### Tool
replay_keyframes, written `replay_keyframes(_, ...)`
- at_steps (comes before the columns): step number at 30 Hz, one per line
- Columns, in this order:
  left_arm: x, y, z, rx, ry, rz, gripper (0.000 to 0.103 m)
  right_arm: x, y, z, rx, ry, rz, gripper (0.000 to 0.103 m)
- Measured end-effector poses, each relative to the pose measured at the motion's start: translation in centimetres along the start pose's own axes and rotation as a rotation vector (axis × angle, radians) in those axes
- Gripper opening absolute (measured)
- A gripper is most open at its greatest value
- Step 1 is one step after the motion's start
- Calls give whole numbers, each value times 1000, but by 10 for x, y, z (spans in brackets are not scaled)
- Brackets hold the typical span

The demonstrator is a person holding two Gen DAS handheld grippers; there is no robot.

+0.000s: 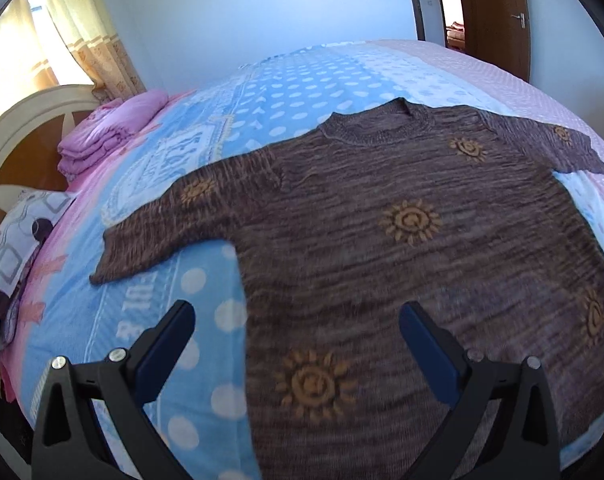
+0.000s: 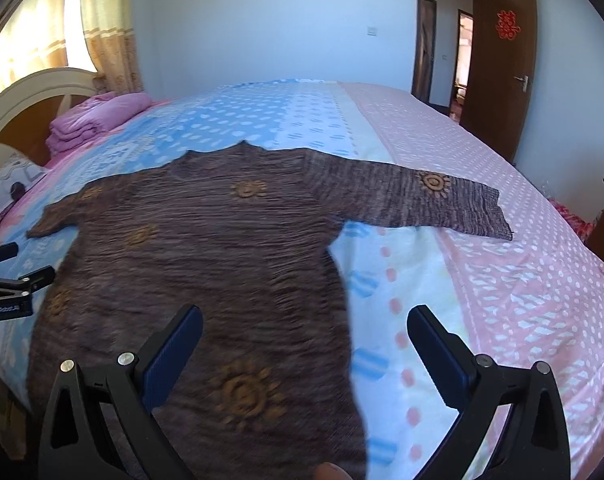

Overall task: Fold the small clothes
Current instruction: 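Lower the right tool onto the sweater sleeve and close on its cuff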

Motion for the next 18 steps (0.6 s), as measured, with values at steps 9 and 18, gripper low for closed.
replay_keyframes(9,39,42,-23,29,37,-38,103,28,64,-98,-85,122,29,102)
replay_keyframes(18,65,92,-16,83,15,-5,103,41,91,-214,-145,386,33,102)
Point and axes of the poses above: each gripper's, at about its wrist camera, not at the fingertips, and y roughly the way its jaws point, z to its left, x to its top, the point moved 8 cm from there along y, roughly the way its jaws point, and after that the axes turned 3 degrees about -y, right-handed, at the moved point
